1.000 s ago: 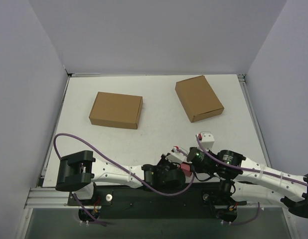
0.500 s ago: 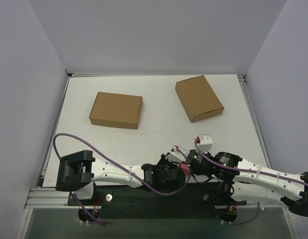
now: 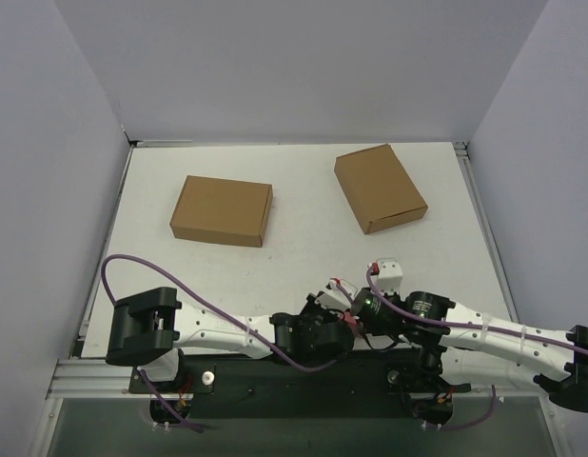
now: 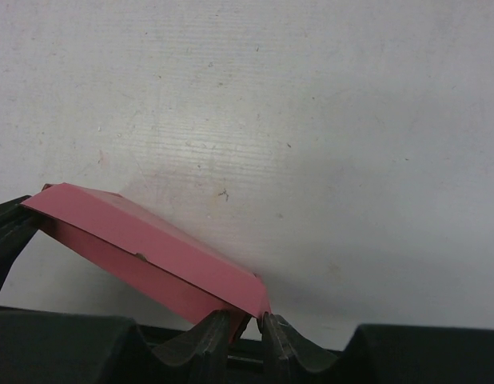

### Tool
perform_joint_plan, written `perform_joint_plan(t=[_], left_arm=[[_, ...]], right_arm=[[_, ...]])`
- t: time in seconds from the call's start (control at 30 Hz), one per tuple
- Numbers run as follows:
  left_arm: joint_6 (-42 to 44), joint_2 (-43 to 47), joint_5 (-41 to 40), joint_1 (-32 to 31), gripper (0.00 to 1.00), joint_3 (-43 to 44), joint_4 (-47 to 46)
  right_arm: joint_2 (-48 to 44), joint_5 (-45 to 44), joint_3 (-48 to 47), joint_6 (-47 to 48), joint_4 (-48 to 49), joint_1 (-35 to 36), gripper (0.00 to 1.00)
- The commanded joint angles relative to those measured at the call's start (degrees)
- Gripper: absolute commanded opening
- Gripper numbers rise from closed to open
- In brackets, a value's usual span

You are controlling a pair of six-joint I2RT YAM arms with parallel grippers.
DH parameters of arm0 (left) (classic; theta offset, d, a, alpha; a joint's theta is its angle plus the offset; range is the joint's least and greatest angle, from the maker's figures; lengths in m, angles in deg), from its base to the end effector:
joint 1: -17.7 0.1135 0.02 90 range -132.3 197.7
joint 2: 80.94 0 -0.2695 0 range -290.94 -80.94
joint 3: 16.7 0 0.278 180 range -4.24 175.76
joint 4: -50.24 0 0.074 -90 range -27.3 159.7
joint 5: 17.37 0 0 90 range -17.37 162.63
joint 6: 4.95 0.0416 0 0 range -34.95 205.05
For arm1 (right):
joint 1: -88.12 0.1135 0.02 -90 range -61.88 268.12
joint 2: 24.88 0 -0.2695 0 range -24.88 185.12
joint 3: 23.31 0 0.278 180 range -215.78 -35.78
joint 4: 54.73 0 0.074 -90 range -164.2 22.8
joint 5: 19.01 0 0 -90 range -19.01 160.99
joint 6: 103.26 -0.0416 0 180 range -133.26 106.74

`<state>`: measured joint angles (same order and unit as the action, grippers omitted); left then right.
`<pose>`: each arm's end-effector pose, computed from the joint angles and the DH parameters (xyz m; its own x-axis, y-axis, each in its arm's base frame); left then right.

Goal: Fold the paper box

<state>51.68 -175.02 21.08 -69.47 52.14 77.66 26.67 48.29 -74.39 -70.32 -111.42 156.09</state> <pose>0.0499 -0.3492 0.1844 -0.3615 0.3853 -0.8490 0.4775 0.8586 0.1864 0.0867 0.1714 0.2279 -0.8232 0.0297 -0.5670 -0.1578 0.9473 0.2788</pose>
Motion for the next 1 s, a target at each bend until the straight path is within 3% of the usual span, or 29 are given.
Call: perform_joint_plan(t=[0.0, 0.67, 0.8, 0.87, 0.97], left_arm=[[-0.5, -5.0, 15.0, 0.2, 0.00, -3.2, 9.9], [0.0, -4.9, 14.5, 0.2, 0.00, -2.4, 10.6], [0.1, -5.2, 14.5, 0.2, 0.00, -2.4, 10.5], [0.1, -5.3, 14.5, 0.2, 0.00, -2.6, 10.4], [0.2, -5.7, 14.5, 0.2, 0.00, -2.5, 10.1]], right_arm=[[2.0, -2.7, 2.1, -1.6, -4.2, 0.1, 0.24], [-1.5, -4.2, 3.5, -0.8, -5.8, -1.3, 0.17], [-1.9, -4.4, 3.1, 0.9, -5.3, -1.3, 0.11], [-2.0, -3.8, 3.2, 1.6, -4.6, -1.3, 0.02], [-2.3, -1.8, 3.0, 2.3, -4.4, -1.3, 0.00]])
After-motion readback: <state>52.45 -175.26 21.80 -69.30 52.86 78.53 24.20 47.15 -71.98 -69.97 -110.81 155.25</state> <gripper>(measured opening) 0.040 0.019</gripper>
